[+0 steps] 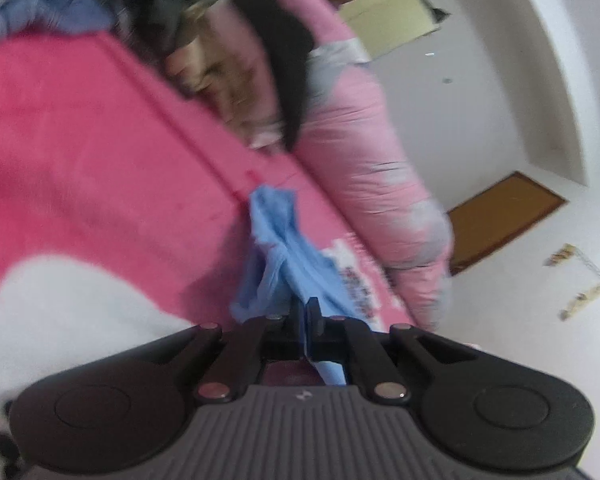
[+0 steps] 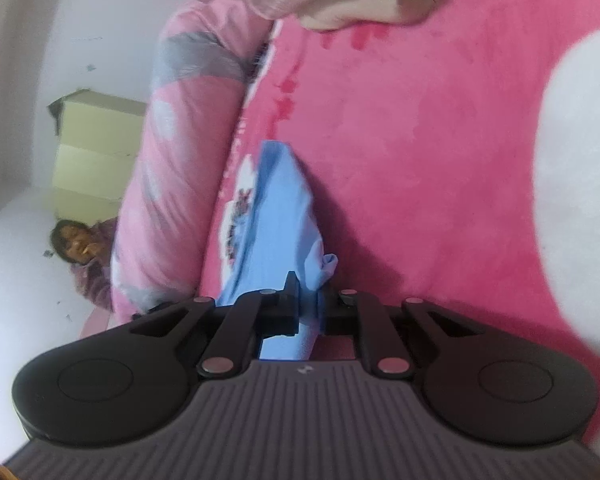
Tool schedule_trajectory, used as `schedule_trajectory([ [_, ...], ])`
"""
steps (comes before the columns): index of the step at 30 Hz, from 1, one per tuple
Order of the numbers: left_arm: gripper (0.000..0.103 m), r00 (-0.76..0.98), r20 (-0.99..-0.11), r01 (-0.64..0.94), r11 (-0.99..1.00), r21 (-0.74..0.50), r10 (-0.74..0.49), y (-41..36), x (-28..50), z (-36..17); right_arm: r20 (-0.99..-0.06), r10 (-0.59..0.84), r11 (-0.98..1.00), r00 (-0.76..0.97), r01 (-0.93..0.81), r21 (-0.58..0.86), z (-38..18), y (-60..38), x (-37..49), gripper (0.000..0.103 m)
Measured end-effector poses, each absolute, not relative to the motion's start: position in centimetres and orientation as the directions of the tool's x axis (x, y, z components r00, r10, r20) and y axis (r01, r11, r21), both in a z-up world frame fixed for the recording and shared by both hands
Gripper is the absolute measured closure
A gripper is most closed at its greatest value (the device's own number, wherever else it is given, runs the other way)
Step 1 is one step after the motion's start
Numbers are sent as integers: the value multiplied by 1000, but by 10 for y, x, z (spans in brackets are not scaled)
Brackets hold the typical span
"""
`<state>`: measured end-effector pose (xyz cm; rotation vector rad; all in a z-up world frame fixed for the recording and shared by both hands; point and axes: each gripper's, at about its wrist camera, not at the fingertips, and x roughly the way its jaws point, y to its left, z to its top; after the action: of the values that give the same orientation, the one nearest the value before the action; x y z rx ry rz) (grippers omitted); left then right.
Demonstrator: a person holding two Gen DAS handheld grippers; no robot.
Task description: Fold clothes
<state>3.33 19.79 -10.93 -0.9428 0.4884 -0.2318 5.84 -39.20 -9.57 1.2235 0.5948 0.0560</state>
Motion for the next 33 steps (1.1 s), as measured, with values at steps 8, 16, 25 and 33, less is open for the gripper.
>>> schedule_trajectory([
  [8,102,825,-334,25,620,-784,-456,206,-45,-84,-384,392,359,836,245,900,-77,-404,-17,97],
  [16,99,745,-502,-61,704,-707,-439,208,-104,-116,-480,399,464,782,279,841,-86,-409,-90,92],
  [25,64,839,-455,29,858,-512,-300,225,-90,-70,-511,173,831,842,154,535,-9,-386,-87,85],
  [33,65,819,-493,132,932,-338,-294,180,-22,-77,-487,474,872,733,-466,148,35,-200,12,86],
])
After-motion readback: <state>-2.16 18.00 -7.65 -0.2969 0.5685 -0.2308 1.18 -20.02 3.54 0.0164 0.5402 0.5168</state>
